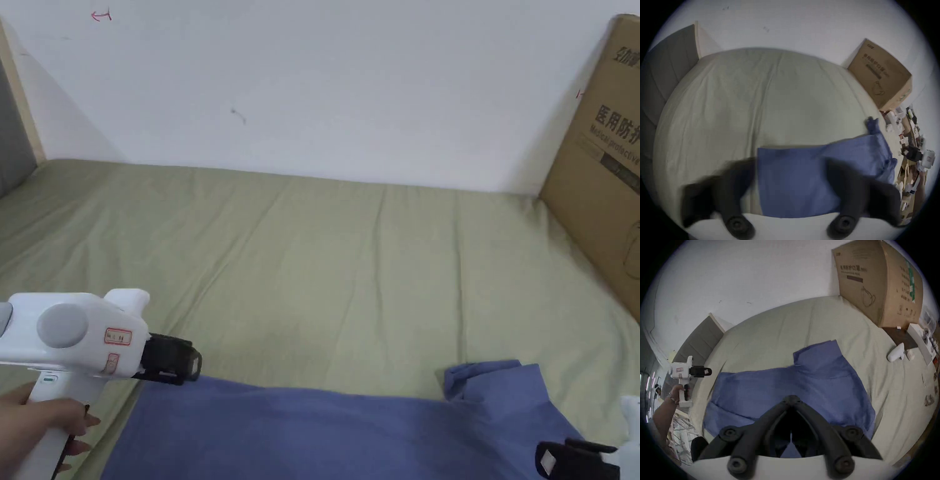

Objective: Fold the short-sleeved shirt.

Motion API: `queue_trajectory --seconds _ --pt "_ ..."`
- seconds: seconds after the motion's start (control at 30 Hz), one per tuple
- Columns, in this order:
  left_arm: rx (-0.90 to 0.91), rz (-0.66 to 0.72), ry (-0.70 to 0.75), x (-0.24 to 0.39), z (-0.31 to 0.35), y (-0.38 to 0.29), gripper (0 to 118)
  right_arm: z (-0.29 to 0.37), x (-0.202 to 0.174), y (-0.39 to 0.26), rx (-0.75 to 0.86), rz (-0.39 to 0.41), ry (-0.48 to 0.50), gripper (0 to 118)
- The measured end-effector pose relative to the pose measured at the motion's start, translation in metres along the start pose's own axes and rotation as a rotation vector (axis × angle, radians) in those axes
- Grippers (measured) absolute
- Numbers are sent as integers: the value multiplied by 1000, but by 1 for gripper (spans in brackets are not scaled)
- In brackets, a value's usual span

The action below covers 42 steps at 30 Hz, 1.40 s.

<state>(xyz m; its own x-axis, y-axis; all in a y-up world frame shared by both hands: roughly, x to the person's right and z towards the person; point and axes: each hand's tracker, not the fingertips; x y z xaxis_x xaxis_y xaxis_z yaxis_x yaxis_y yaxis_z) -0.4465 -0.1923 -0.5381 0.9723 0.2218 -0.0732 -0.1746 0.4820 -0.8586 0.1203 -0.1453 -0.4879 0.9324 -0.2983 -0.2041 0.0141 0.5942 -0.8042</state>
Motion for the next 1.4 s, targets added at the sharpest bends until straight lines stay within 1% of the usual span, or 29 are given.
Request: queue_trajectory --seconds 0.03,0.07,0.2,0.3,0.33,0.37,0.4,0.43,0.5,0.53,0.57,0.6,0.63,0.67,0.7,0.77,0.83,0.9,0.97,1.0,1.03,1.07,1.1,1.13,1.17,1.2,1.27,1.3,1.4 --pt "-1 5 6 -5 -9 1 113 -2 4 -1 -5 -10 -7 0" --pt "15 0 15 -19 -25 8 112 -4 9 -2 -12 -22 -13 0" --pt "-77 7 69 -41 -66 8 111 -13 21 0 -27 -55 -34 0" --pt "-84 -5 56 -42 -73 11 71 -24 29 9 -37 -58 -51 0" --pt "-50 -65 107 -25 -56 0 47 -28 33 14 -37 -55 -53 0" --pt "-33 -96 96 -24 -51 1 18 -35 40 21 -38 -52 -56 0" --pt "-31 -112 92 -25 -45 3 0 -41 45 28 -39 -47 -65 0" --pt "-27 -94 27 -26 -40 6 0 -46 49 35 -39 -41 -69 0" --pt "4 -72 38 -31 -22 9 0 -59 60 53 -27 -31 -79 1" --pt "17 -33 -17 -32 -15 10 0 -67 66 63 -21 -33 -93 1" --pt "53 -34 -9 -33 -7 11 0 -77 73 72 -23 -38 -100 18" --pt "74 -27 -9 -26 6 4 0 -92 81 82 -53 -48 -119 50" --pt "78 -19 -13 -27 12 3 0 -107 90 90 -87 -59 -137 99" --pt "84 -15 -20 -27 18 1 0 -120 98 95 -106 -61 -160 118" --pt "63 13 -56 -26 22 -3 0 -132 103 103 -100 -50 -169 116" --pt "66 1 -53 -29 23 -9 0 -151 112 113 -176 -63 -221 116" --pt "67 -20 -35 -23 29 -14 0 -166 117 118 -209 -68 -228 116" --pt "69 -22 -33 -17 35 -19 0 -179 125 117 -236 -73 -235 109" --pt "68 -23 -28 -17 38 -21 0 -177 120 116 -251 -44 -245 70" --pt "67 -21 -26 -15 39 -22 0 -171 114 115 -238 41 -322 51" --pt "67 -18 -27 -15 41 -24 0 -160 97 112 -211 82 -304 0" --pt "68 -14 -30 -15 43 -25 0 -153 95 112 -199 74 -217 0" --pt "77 -1 -38 -16 47 -27 0 -142 92 110 -182 48 -171 0" --pt "104 47 -77 -17 50 -28 0 -132 88 109 -162 31 -159 0" --pt "125 83 -102 -19 55 -31 0 -131 110 114 -164 1 -142 0" --pt "140 116 -117 -20 61 -34 0 -118 113 115 -138 -7 -132 0" --pt "154 123 -111 -23 71 -39 0 -88 125 115 -83 -37 -112 0" --pt "154 113 -105 -22 79 -44 0 -56 99 103 -29 -24 -142 0" --pt "161 100 -107 -23 103 -58 0 4 101 87 14 -67 -117 0"
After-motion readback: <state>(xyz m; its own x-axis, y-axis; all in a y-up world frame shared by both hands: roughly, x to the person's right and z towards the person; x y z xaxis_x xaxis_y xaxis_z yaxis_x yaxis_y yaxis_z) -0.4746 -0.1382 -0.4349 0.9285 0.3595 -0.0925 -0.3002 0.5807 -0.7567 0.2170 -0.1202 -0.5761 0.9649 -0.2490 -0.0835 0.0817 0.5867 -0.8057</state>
